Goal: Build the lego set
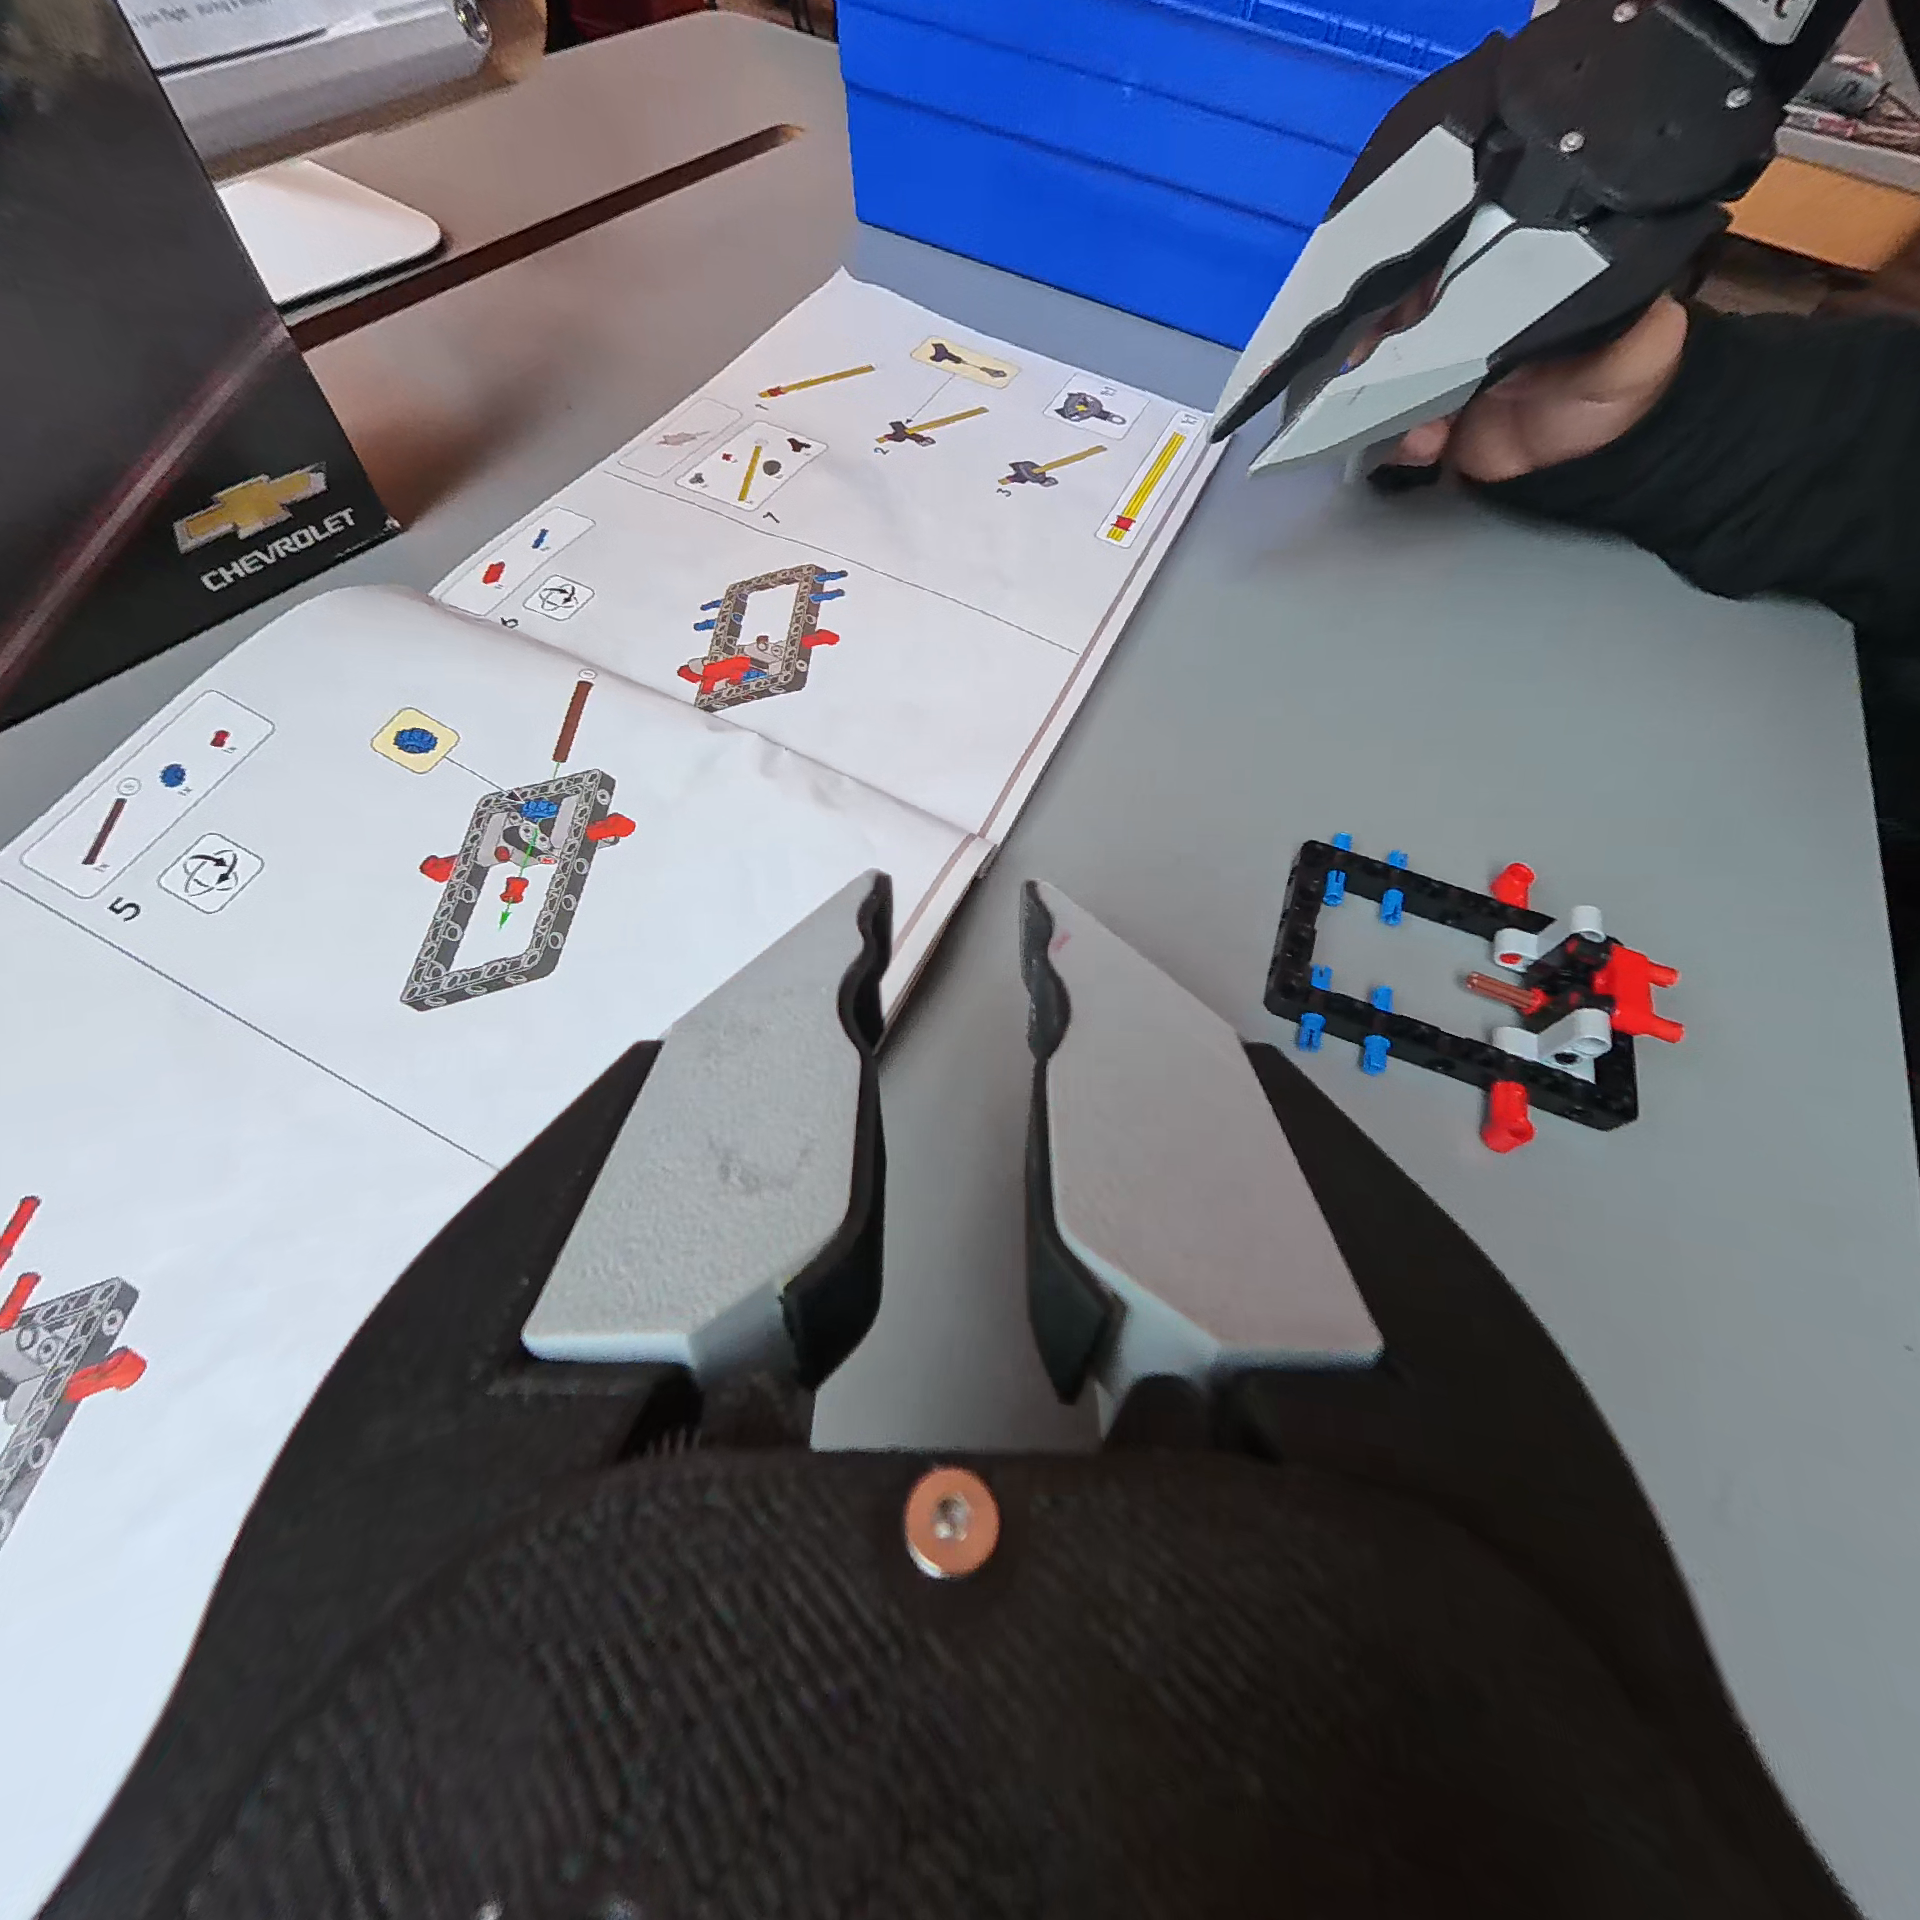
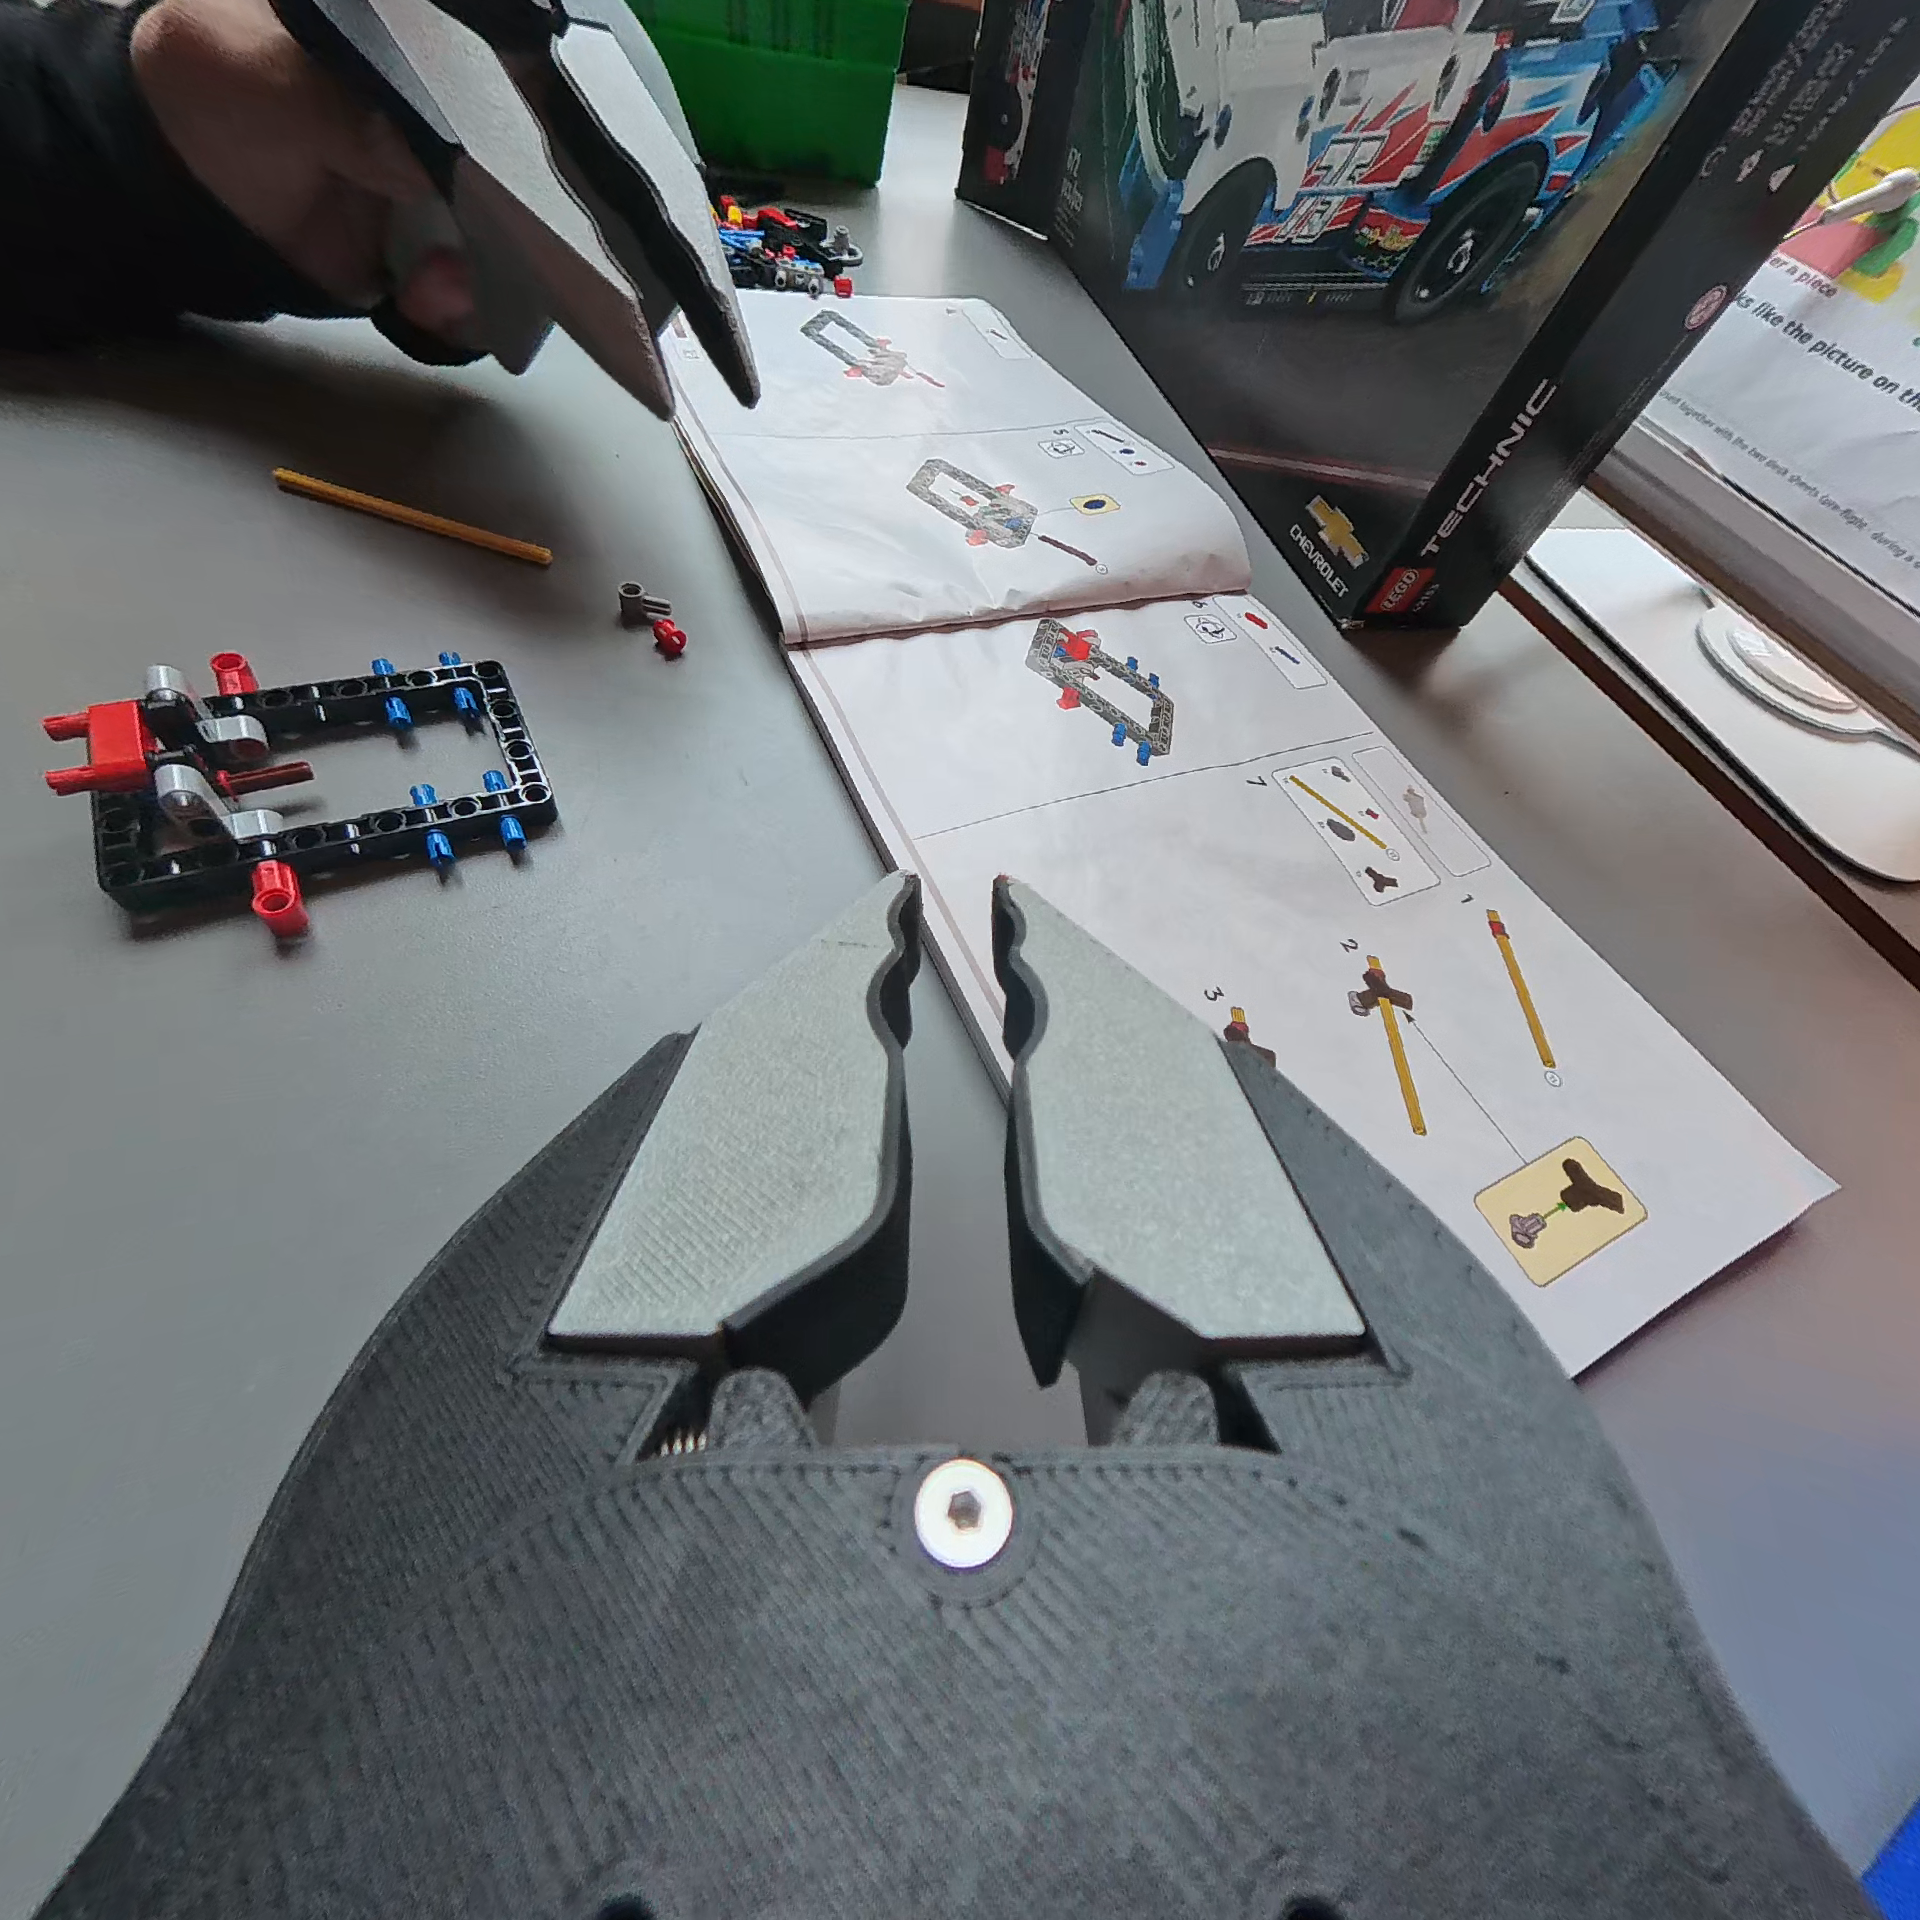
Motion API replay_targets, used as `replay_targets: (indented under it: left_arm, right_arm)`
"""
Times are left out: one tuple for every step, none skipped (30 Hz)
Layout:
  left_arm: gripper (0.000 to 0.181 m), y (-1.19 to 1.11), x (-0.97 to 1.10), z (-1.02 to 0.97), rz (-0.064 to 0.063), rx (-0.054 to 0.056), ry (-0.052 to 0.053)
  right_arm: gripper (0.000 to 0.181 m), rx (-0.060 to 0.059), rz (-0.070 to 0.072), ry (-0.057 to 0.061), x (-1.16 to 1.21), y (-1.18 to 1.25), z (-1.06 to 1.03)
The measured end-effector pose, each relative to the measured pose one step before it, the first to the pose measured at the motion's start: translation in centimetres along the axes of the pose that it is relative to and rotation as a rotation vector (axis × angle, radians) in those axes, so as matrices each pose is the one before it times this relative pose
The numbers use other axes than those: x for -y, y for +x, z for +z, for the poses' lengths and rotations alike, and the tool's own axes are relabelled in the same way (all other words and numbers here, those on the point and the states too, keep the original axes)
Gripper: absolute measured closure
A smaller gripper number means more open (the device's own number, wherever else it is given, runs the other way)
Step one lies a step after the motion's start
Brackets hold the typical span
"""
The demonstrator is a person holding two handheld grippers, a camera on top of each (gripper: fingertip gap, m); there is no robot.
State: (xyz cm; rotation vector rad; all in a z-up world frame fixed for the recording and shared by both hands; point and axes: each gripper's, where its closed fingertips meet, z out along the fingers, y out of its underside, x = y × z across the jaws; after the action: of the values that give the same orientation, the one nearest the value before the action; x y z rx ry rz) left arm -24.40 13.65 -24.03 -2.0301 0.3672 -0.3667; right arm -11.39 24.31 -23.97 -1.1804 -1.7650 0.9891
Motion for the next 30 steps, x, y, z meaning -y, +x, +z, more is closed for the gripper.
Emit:
replay_targets:
  left_arm:
    - [0.159, -0.141, 0.092, -0.065, 0.0054, 0.0112, 0.005]
    - [0.161, -0.082, 0.098, -0.067, 0.0049, 0.0061, 0.0064]
    - [0.161, -0.12, 0.068, -0.066, 0.001, 0.0078, 0.0042]
    - [0.16, -0.121, 0.076, -0.076, 0.0015, 0.0078, 0.0044]
    - [0.161, -0.038, 0.078, -0.061, 0.001, 0.0014, 0.0059]
    - [0.162, -0.025, -0.017, -0.014, -0.0039, -0.001, 0.0006]
    - [0.162, -0.079, -0.042, 0.013, -0.0041, 0.002, -0.0031]
    - [0.162, -0.059, -0.02, 0.004, -0.0004, 0.002, -0.0002]
    - [0.162, -0.072, 0.005, -0.004, 0.0001, 0.0038, 0.0005]
    - [0.162, -0.046, -0.008, 0.014, 0.0001, 0.002, -0.0005]
    - [0.162, 0.018, -0.017, 0.012, -0.0008, -0.0015, -0.0012]
    - [0.163, 0.024, -0.014, 0.017, -0.0004, -0.0014, -0.0011]
    - [0.163, -0.009, -0.007, 0.0, 0.0019, 0.002, -0.0004]
    - [0.163, -0.021, 0.022, -0.012, 0.0035, 0.0033, 0.0009]
    - [0.164, 0.004, 0.017, 0.0, 0.0025, 0.0017, 0.0009]
    - [0.164, 0.008, -0.01, 0.001, 0.0014, 0.0, -0.0009]
    - [0.164, -0.011, -0.018, 0.012, 0.0011, 0.0012, -0.0011]
    - [0.164, -0.014, -0.007, 0.015, 0.0005, 0.0011, -0.0002]
    - [0.164, -0.016, -0.022, 0.007, -0.0003, 0.0001, -0.0015]
    - [0.165, -0.05, -0.022, 0.007, 0.0003, 0.0022, -0.0015]
    - [0.165, -0.025, 0.002, 0.001, 0.0011, 0.0013, 0.0001]
    - [0.165, -0.009, 0.012, -0.006, 0.0004, 0.0014, 0.0004]
    - [0.165, -0.009, 0.034, -0.031, 0.0019, 0.0016, 0.0017]
    - [0.165, 0.03, 0.023, -0.013, 0.0023, -0.0002, 0.002]
    - [0.165, 0.02, -0.008, 0.008, 0.0008, -0.0008, -0.001]
    - [0.165, 0.016, -0.038, 0.02, 0.001, -0.0003, -0.0023]
    - [0.165, 0.034, -0.029, 0.033, 0.0008, -0.0011, -0.0021]
    - [0.165, 0.021, -0.01, 0.019, 0.0017, -0.0002, -0.0016]
    - [0.166, -0.004, -0.002, 0.002, 0.0033, 0.0025, 0.0]
    - [0.166, -0.039, 0.009, -0.008, 0.0032, 0.0038, 0.0003]
  right_arm:
    - [0.171, -0.0014, 0.0012, 0.0008, 0.014, 0.039, -0.026]
    - [0.171, -0.0005, 0.0015, 0.0021, 0.03, 0.033, -0.018]
    - [0.171, -0.0002, 0.0011, 0.0024, 0.046, 0.011, -0.025]
    - [0.171, -0.0003, 0.0005, 0.0008, 0.011, 0.007, -0.018]
    - [0.171, 0.0001, -0.0008, -0.0004, 0.009, 0.0, 0.004]
    - [0.171, 0.0002, -0.0017, -0.0009, -0.011, -0.018, 0.012]
    - [0.171, 0.0005, -0.0022, -0.0019, -0.021, -0.029, 0.007]
    - [0.171, -0.0001, -0.0026, -0.0019, -0.018, -0.014, 0.016]
    - [0.171, -0.0002, -0.002, -0.0004, 0.005, -0.022, 0.004]
    - [0.171, 0.0004, -0.0004, 0.0004, 0.014, -0.001, -0.001]
    - [0.171, 0.0004, 0.0005, 0.0006, 0.015, 0.001, -0.002]
    - [0.171, 0.0004, 0.0003, 0.0007, 0.013, 0.001, -0.01]
    - [0.171, 0.0002, 0.0003, 0.0004, 0.002, 0.005, 0.001]
    - [0.171, 0.0, 0.0, 0.0003, 0.0, -0.002, -0.007]
    - [0.171, -0.0003, -0.0002, -0.0006, -0.008, 0.006, -0.004]
    - [0.171, -0.0004, -0.0007, -0.0008, -0.015, 0.002, 0.009]
    - [0.171, -0.001, -0.0011, -0.0005, 0.005, 0.002, -0.013]
    - [0.171, -0.0012, -0.0015, 0.0013, 0.035, 0.007, -0.013]
    - [0.171, -0.0013, -0.0007, 0.0016, 0.03, 0.019, -0.024]
    - [0.171, -0.0008, 0.0008, 0.0007, 0.019, 0.026, -0.015]
    - [0.171, 0.0008, 0.002, 0.0004, -0.001, 0.015, 0.005]
    - [0.171, 0.0012, 0.0022, -0.0002, -0.017, -0.004, 0.006]
    - [0.171, 0.0003, 0.0005, -0.0004, -0.005, 0.004, 0.004]
    - [0.171, 0.0002, -0.0009, -0.001, -0.02, -0.013, 0.023]
    - [0.171, 0.001, -0.001, -0.0018, -0.028, -0.022, 0.026]
    - [0.171, 0.0011, -0.0009, -0.0019, -0.03, -0.036, 0.018]
    - [0.171, 0.0006, -0.0011, -0.0017, -0.023, -0.025, 0.028]
    - [0.171, -0.0003, -0.001, -0.0016, -0.023, -0.006, 0.005]
    - [0.171, -0.0006, -0.0005, -0.0006, -0.014, 0.013, 0.009]
    - [0.171, -0.001, 0.0006, 0.0004, -0.006, 0.036, -0.012]
